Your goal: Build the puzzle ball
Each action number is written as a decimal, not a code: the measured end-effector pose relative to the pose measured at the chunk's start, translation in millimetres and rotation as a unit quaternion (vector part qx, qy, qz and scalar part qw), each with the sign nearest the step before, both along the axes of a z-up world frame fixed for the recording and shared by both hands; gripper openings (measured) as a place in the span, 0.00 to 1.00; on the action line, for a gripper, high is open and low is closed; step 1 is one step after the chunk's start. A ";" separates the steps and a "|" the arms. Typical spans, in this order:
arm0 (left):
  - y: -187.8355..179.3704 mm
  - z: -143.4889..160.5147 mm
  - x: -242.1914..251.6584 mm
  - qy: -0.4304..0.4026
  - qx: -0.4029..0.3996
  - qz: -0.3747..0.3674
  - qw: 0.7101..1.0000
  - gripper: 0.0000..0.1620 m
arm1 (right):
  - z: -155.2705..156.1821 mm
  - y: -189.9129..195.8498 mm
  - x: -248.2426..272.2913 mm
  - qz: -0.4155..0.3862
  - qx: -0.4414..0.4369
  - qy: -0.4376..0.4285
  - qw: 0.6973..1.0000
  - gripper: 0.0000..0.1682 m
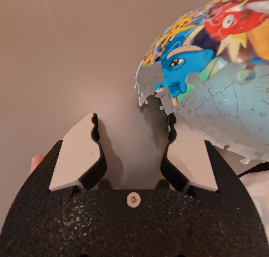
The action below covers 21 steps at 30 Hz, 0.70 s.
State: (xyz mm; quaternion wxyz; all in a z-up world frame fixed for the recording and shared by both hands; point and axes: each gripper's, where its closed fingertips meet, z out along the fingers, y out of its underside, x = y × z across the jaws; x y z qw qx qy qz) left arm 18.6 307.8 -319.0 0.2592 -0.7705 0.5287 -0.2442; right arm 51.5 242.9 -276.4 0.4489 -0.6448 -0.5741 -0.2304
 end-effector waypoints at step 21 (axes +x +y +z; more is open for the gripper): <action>14.4 -6.5 22.5 0.001 0.037 0.031 0.999 0.61 | -0.6 7.6 -7.9 0.012 -0.017 -0.003 1.000 0.85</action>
